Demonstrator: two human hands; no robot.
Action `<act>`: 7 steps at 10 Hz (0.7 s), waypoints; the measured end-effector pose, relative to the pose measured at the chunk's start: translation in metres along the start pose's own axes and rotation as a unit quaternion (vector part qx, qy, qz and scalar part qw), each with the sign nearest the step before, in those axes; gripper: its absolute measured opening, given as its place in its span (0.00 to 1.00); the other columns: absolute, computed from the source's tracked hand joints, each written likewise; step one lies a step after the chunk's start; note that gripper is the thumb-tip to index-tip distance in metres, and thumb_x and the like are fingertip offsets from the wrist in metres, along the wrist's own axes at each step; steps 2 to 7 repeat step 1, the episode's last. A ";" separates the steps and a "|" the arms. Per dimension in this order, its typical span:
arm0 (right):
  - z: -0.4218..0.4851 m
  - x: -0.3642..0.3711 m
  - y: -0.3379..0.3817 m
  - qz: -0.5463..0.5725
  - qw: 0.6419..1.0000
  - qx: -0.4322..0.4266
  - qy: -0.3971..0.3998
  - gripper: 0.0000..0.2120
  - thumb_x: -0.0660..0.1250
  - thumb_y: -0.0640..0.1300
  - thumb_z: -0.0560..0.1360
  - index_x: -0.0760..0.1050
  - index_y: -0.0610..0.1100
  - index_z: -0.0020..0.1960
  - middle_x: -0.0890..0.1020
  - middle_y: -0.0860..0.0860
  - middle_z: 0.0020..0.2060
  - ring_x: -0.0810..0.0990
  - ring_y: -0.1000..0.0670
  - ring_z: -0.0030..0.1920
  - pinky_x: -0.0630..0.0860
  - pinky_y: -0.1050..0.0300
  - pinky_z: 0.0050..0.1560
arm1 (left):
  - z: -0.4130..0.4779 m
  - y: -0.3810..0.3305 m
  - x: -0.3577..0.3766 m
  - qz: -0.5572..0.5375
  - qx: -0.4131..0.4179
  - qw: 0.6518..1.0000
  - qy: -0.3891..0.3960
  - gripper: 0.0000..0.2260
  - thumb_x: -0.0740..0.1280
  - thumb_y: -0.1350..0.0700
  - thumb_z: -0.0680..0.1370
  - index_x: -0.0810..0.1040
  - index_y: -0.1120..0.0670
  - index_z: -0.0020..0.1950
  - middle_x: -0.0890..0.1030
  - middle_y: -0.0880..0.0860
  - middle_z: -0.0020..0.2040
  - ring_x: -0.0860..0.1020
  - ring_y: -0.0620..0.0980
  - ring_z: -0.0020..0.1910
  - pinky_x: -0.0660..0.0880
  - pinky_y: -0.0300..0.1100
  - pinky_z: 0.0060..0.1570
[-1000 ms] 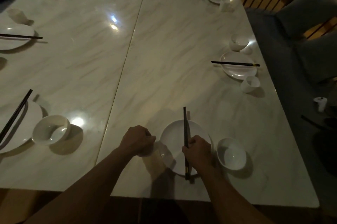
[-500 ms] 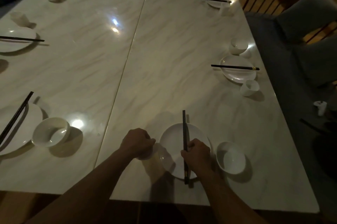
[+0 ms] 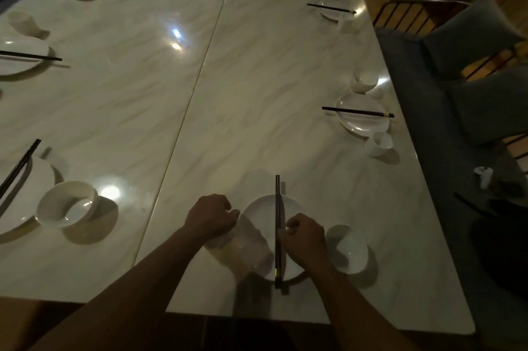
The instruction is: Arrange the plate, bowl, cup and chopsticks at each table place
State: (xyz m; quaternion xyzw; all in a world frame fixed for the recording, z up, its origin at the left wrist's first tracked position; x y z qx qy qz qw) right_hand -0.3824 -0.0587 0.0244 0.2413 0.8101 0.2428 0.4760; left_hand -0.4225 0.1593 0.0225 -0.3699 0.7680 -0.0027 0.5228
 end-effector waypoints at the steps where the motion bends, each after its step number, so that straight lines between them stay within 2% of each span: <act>1: -0.002 -0.019 0.009 -0.021 0.999 -0.023 0.031 0.05 0.70 0.44 0.75 0.77 0.47 0.51 0.77 0.55 0.41 0.73 0.63 0.39 0.65 0.72 0.35 | 0.001 -0.014 -0.005 -0.006 0.010 1.000 -0.019 0.20 0.65 0.41 0.75 0.80 0.54 0.58 0.81 0.53 0.56 0.78 0.51 0.53 0.77 0.46 0.53; 7: -0.002 -0.019 0.009 -0.021 0.999 -0.023 0.031 0.05 0.70 0.44 0.75 0.77 0.47 0.51 0.77 0.55 0.41 0.73 0.63 0.39 0.65 0.72 0.35 | 0.001 -0.014 -0.005 -0.006 0.010 1.000 -0.019 0.20 0.65 0.41 0.75 0.80 0.54 0.58 0.81 0.53 0.56 0.78 0.51 0.53 0.77 0.46 0.53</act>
Point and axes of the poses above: each hand's wrist, its own z-axis towards the middle knuckle, its own x-axis out of the palm, y = z × x, the point moved 1 cm from there along z, towards the middle knuckle
